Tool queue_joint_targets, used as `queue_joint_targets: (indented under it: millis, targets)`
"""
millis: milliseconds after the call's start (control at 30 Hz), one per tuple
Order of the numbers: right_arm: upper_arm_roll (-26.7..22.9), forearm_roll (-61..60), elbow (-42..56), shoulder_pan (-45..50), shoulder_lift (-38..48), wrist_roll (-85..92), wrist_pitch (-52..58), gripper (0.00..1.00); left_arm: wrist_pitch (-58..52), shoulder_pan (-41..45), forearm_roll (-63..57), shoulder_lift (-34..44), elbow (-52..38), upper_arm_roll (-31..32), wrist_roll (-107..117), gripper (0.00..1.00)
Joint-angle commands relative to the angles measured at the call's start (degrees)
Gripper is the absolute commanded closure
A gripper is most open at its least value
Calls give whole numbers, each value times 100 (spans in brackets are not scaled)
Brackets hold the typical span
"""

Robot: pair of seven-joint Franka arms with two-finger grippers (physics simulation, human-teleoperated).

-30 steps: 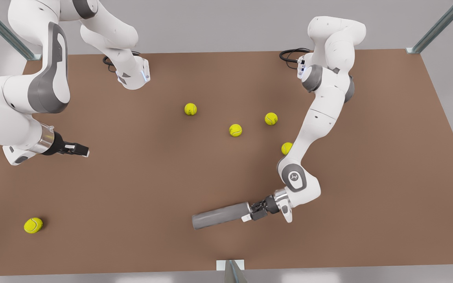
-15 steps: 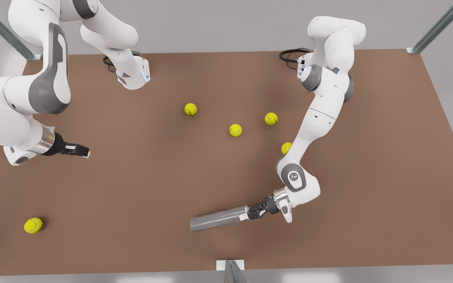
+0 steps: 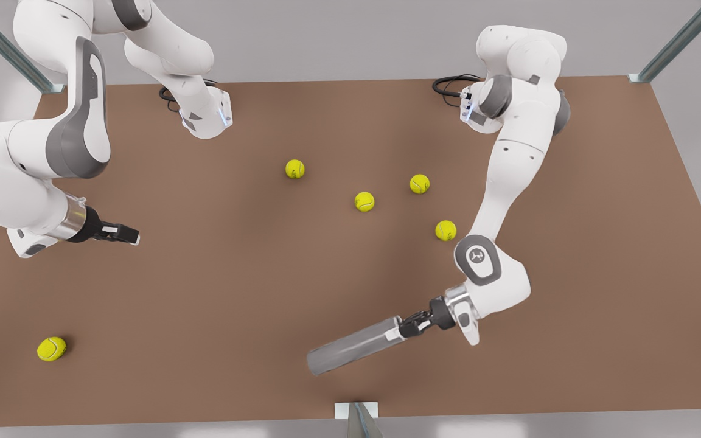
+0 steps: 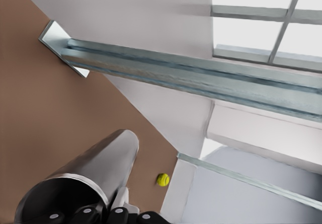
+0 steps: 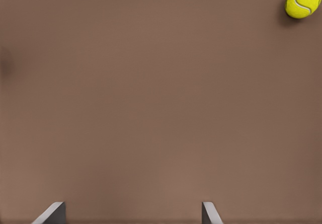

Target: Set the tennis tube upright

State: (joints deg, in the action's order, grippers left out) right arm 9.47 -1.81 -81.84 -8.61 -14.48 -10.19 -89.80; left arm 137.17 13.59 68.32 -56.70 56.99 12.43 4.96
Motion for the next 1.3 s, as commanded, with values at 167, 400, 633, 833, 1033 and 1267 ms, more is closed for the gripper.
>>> queue_joint_targets:
  millis: [167,400,633,833,1033,1267]
  targets:
    - [2,-3,19,0,15,-18,15,0,-990,-5,-2586,739,330,-452,2703,79]
    - [2,-3,11,9,6,-18,-2,0,-2801,4,-5240,1495,348,-715,3098,79]
    - [2,-3,2,9,-37,-9,-38,0,-4401,4,-7262,1900,356,-698,2975,79]
    - [2,6,-16,17,-37,-1,-29,0,-4629,83,-7948,1917,699,-663,2940,79]
    - [2,6,-16,17,-37,-1,-20,0,-4269,83,-7439,1821,778,-627,2975,79]
    - [2,6,-16,35,-73,-1,-29,0,-4023,83,-7105,1821,857,-627,2967,79]
